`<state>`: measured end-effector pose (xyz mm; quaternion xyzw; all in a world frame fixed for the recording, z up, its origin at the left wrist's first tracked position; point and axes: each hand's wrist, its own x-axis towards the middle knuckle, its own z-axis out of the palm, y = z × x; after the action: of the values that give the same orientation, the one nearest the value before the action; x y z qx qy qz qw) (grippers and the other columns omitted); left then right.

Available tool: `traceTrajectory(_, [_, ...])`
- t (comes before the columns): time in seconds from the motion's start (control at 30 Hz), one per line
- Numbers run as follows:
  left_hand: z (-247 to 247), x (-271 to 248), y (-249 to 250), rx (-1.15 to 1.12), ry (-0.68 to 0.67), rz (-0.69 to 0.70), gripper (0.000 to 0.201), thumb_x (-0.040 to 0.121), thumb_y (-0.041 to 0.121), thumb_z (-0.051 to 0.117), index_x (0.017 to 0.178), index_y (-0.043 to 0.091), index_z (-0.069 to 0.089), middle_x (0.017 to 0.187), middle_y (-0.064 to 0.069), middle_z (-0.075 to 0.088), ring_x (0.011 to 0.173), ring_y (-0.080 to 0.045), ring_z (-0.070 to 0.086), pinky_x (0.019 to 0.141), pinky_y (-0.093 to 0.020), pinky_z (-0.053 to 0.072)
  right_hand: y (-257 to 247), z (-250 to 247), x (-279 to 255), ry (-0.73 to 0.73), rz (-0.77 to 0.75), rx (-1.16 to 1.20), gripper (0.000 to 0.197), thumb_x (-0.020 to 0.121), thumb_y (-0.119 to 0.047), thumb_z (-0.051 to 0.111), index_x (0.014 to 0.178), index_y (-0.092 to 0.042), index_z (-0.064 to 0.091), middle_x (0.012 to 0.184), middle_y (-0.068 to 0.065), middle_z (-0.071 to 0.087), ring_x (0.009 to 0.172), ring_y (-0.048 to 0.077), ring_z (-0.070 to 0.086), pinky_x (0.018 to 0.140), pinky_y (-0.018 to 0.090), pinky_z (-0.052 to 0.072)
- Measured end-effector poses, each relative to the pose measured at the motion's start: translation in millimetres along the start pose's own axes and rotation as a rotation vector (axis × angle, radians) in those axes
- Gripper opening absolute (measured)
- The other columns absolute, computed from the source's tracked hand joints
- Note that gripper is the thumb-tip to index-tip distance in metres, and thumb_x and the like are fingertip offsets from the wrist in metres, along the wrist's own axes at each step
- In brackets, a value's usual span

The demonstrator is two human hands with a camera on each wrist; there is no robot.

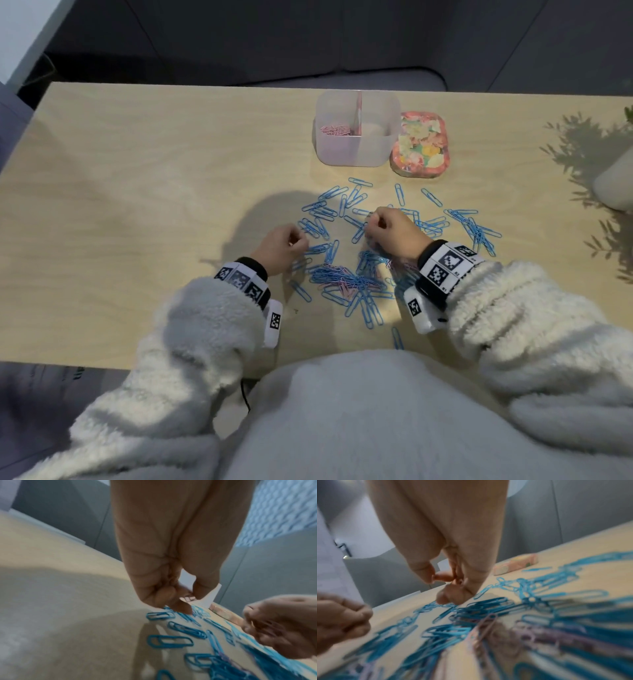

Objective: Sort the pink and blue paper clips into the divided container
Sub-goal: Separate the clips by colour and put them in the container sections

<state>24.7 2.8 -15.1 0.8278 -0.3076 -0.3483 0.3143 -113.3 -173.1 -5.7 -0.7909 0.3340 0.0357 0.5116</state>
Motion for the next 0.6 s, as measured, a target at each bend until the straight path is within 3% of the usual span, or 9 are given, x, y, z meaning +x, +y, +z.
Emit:
traceTrajectory(0.1, [1.5, -5.1, 2.8, -0.2, -0.122, -0.082, 0.016, 0.094, 0.009, 0.046, 0.082, 0.017, 0.052, 0.068, 0.004, 0.059, 0.05, -0.001, 0.051, 0.047, -0.01, 0.041, -7.1, 9.4, -6.6, -0.071, 0.082, 0.254, 0.015, 0.089, 0.003, 0.043, 0.084, -0.011, 0.046, 0.065, 0.005, 0.057, 0.035, 0.005, 0.049, 0.034, 0.015, 0.033])
traceTrajectory(0.17, [4.3, -5.5, 3.1, -0.296, -0.162, -0.148, 0.019, 0.095, 0.004, 0.039, 0.088, 0.014, 0.054, 0.065, 0.001, 0.054, 0.048, -0.004, 0.046, 0.044, -0.01, 0.037, -10.8, 20.6, -6.0, -0.092, 0.029, 0.1, 0.008, 0.088, -0.003, 0.048, 0.09, -0.009, 0.052, 0.066, -0.001, 0.054, 0.048, 0.008, 0.048, 0.047, 0.023, 0.039])
traceTrajectory(0.2, [5.8, -6.1, 3.5, -0.315, -0.171, -0.169, 0.023, 0.094, 0.004, 0.038, 0.084, 0.016, 0.055, 0.063, 0.001, 0.051, 0.048, -0.007, 0.042, 0.044, -0.012, 0.035, -11.5, 26.7, -5.3, -0.115, -0.041, -0.054, 0.002, 0.086, -0.01, 0.054, 0.087, -0.01, 0.055, 0.068, -0.003, 0.053, 0.056, 0.009, 0.048, 0.057, 0.027, 0.04])
traceTrajectory(0.23, [7.5, -6.5, 3.0, -0.293, -0.169, -0.162, 0.024, 0.094, 0.007, 0.041, 0.078, 0.018, 0.056, 0.062, 0.001, 0.048, 0.049, -0.008, 0.04, 0.045, -0.016, 0.034, -11.6, 33.3, -5.0, -0.139, -0.098, -0.218, 0.008, 0.084, -0.021, 0.06, 0.083, -0.013, 0.058, 0.07, -0.004, 0.055, 0.062, 0.01, 0.049, 0.064, 0.028, 0.039])
traceTrajectory(0.3, [11.5, -8.7, 2.3, -0.092, -0.149, -0.057, 0.019, 0.09, 0.019, 0.054, 0.072, 0.017, 0.055, 0.061, 0.005, 0.047, 0.054, -0.01, 0.041, 0.052, -0.023, 0.033, -10.9, 45.2, -4.5, -0.174, -0.132, -0.509, 0.022, 0.08, -0.039, 0.064, 0.082, -0.017, 0.061, 0.081, -0.003, 0.06, 0.074, 0.014, 0.052, 0.068, 0.028, 0.038])
traceTrajectory(0.37, [17.2, -13.5, 2.0, 0.182, -0.145, 0.016, 0.017, 0.083, 0.028, 0.065, 0.076, 0.016, 0.054, 0.06, 0.009, 0.045, 0.058, -0.013, 0.044, 0.053, -0.024, 0.031, -10.8, 52.6, -4.0, -0.194, -0.143, -0.627, 0.025, 0.079, -0.042, 0.065, 0.085, -0.018, 0.062, 0.087, -0.001, 0.062, 0.078, 0.016, 0.052, 0.069, 0.029, 0.039])
traceTrajectory(0.47, [20.2, -16.8, -2.1, 0.364, -0.121, 0.037, 0.017, 0.082, 0.027, 0.064, 0.08, 0.02, 0.05, 0.067, 0.007, 0.049, 0.072, -0.019, 0.049, 0.058, -0.027, 0.033, -11.6, 50.0, -2.8, -0.213, -0.108, -0.464, 0.013, 0.081, -0.025, 0.065, 0.074, -0.018, 0.057, 0.086, 0.002, 0.063, 0.08, 0.016, 0.054, 0.07, 0.028, 0.039])
traceTrajectory(0.6, [7.3, -15.2, -6.6, 0.407, -0.002, 0.036, 0.006, 0.087, 0.021, 0.056, 0.09, 0.016, 0.055, 0.084, 0.002, 0.054, 0.084, -0.023, 0.055, 0.07, -0.029, 0.037, -5.0, 27.2, 0.6, -0.032, -0.084, -0.325, 0.008, 0.082, -0.016, 0.061, 0.075, -0.014, 0.058, 0.084, 0.008, 0.065, 0.078, 0.019, 0.054, 0.071, 0.028, 0.04])
